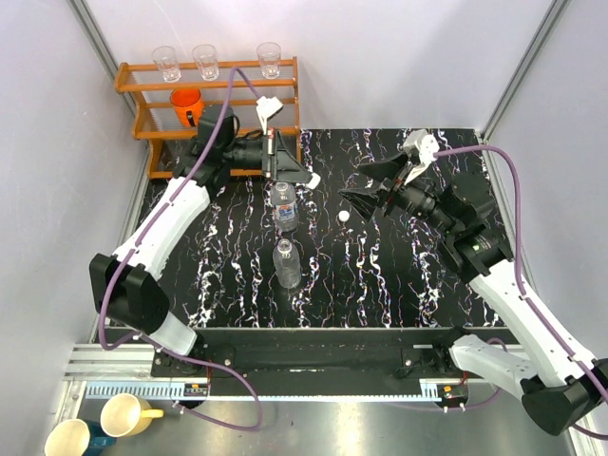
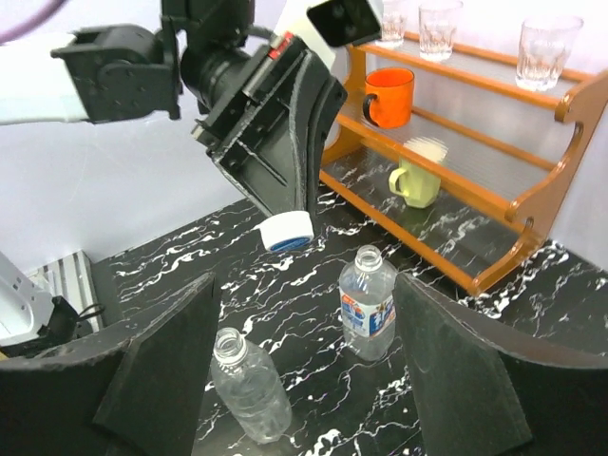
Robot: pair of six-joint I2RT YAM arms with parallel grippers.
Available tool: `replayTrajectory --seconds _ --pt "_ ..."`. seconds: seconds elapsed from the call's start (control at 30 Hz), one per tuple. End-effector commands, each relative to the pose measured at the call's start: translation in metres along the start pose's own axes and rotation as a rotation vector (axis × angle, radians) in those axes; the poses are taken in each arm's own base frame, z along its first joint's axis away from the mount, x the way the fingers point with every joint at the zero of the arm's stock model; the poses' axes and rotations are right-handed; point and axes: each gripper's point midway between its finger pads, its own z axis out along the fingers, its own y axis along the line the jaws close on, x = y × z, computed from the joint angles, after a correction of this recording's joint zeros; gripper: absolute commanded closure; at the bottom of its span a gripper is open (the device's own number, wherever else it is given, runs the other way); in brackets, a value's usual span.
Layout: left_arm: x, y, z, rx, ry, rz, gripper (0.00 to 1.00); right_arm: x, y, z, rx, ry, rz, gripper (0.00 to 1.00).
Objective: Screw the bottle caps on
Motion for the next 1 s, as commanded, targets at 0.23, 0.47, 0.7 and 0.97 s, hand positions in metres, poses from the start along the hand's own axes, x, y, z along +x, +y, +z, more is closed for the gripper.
replayTrajectory --seconds 0.23,0.47,0.7,0.97 --pt "0.007 -0.066 -0.034 0.236 -0.014 0.023 0.98 -0.019 0.042 0.021 -0.071 -0.059 -0.357 0.26" --pt "0.010 -0.083 -0.041 0.292 -0.002 0.018 0.95 -0.020 0.057 0.033 0.066 -0.101 -0.526 0.24" --pt "0.021 -0.085 -0.042 0.290 -0.004 -0.009 0.95 -0.028 0.065 0.035 0.088 -0.149 -0.528 0.26" --pt "0.026 -0.090 -0.040 0.295 0.000 -0.015 0.95 -0.022 0.080 0.052 0.033 -0.154 -0.473 0.32"
